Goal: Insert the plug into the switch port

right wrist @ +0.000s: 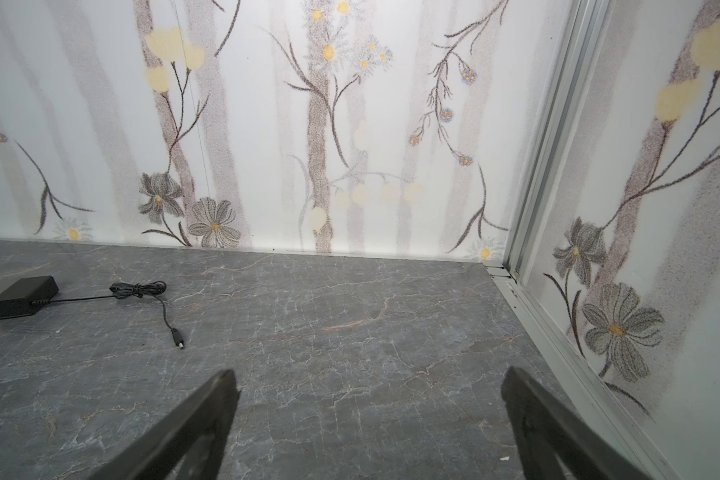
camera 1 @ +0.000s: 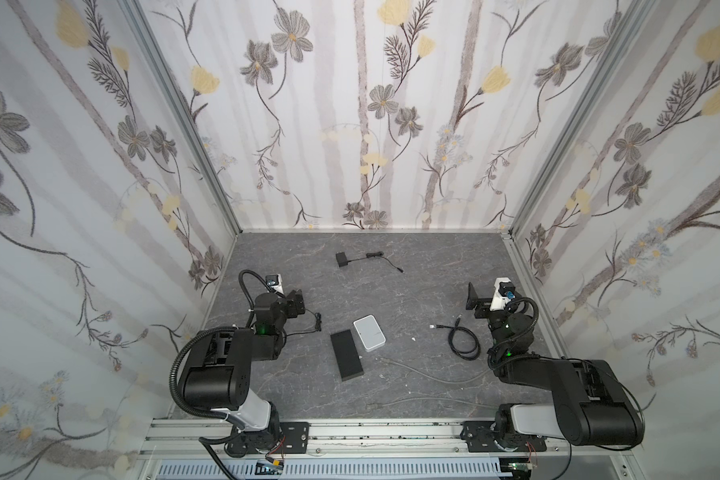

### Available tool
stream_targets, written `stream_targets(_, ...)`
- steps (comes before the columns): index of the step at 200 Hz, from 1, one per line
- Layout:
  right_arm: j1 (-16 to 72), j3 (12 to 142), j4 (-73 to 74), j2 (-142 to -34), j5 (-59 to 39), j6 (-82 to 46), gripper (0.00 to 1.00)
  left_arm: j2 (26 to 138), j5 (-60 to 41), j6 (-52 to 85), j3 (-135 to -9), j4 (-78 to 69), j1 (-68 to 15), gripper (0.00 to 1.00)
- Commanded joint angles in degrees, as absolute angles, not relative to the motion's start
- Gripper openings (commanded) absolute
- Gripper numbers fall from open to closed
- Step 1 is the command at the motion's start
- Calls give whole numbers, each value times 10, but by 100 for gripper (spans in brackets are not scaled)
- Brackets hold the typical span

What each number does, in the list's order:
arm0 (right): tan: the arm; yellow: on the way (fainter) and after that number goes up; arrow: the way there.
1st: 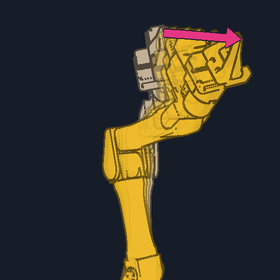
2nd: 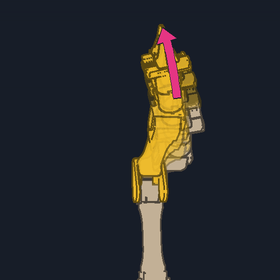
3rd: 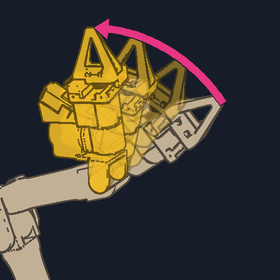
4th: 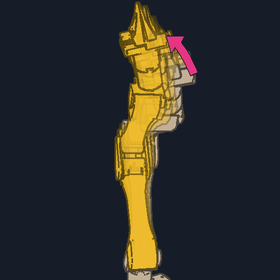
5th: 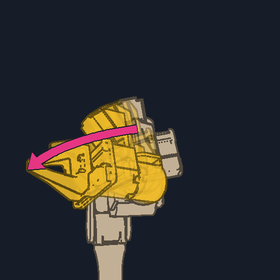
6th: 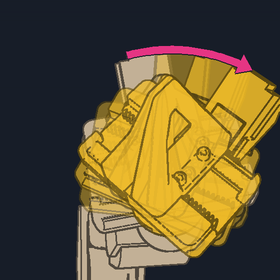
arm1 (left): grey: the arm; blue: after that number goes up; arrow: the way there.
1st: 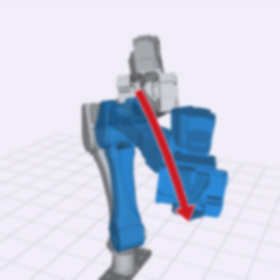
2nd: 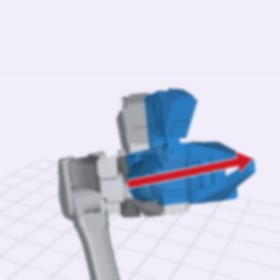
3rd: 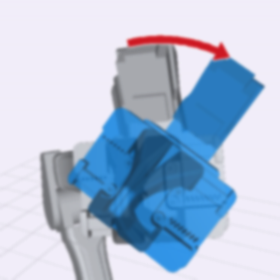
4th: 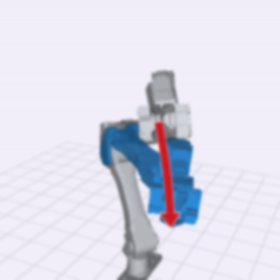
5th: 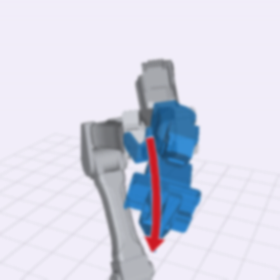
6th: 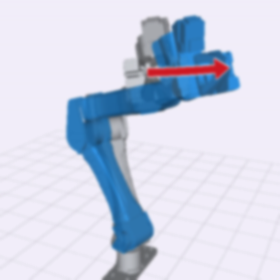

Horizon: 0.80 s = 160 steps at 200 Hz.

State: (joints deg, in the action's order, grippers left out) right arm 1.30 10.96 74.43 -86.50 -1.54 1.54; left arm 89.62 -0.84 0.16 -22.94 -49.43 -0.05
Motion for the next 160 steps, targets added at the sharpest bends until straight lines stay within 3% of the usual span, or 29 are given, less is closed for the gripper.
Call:
stream_targets(1,9,115,753,-866,-17,7,100,897,-12,1,-231,-502,2,100)
stream_targets(39,5,121,736,-849,50,-24,100,897,-17,2,-231,-502,4,100)
stream_targets(51,5,177,557,-772,122,-61,100,897,-18,3,-232,-502,4,100)
stream_targets(64,-1,293,285,-714,228,-224,100,897,-19,2,-231,-502,4,100)
stream_targets(75,-20,364,169,-694,160,-287,100,896,-19,2,-232,-502,4,100)
stream_targets(107,-40,405,70,-660,-34,-333,100,891,-18,3,-236,-492,6,100)
stream_targets(127,-19,367,53,-627,-170,-354,100,801,8,9,-291,-311,-3,100)
stream_targets(140,38,339,18,-585,-174,-339,100,734,39,55,-347,-184,-15,100)
stream_targets(160,176,295,-50,-483,-114,-300,100,604,-48,157,-388,-82,-25,100)
